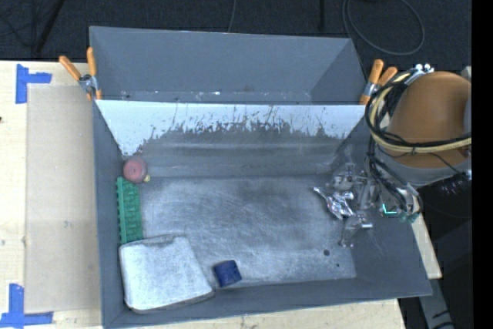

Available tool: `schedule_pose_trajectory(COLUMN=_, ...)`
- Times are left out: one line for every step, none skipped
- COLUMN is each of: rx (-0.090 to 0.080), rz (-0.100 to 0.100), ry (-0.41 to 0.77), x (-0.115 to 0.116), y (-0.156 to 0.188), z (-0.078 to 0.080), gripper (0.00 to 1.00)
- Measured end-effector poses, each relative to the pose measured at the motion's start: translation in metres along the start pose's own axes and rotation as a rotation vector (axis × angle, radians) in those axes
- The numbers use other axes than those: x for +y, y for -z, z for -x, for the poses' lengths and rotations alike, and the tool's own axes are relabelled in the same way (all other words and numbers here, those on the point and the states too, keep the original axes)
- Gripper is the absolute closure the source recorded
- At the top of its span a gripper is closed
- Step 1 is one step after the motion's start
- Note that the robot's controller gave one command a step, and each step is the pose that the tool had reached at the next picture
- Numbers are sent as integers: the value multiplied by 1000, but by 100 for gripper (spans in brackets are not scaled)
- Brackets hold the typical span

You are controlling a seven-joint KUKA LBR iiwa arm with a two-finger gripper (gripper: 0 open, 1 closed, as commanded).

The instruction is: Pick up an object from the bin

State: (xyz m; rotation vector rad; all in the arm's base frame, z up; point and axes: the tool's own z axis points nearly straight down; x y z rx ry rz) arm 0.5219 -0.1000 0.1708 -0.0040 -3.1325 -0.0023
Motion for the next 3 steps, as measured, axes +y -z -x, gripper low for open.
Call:
schedule_pose_trajectory(rx=-12, rz=-1, ry=109, x=-40, y=-102, z=44, gripper=0)
schedule_pose_trajectory(rx=-12, rz=-3, ry=114, x=-39, y=-97, z=45, gripper=100)
schedule_pose_trajectory(rx=-18, rz=-5, ry=299, x=-17, y=76, z=41, gripper=100)
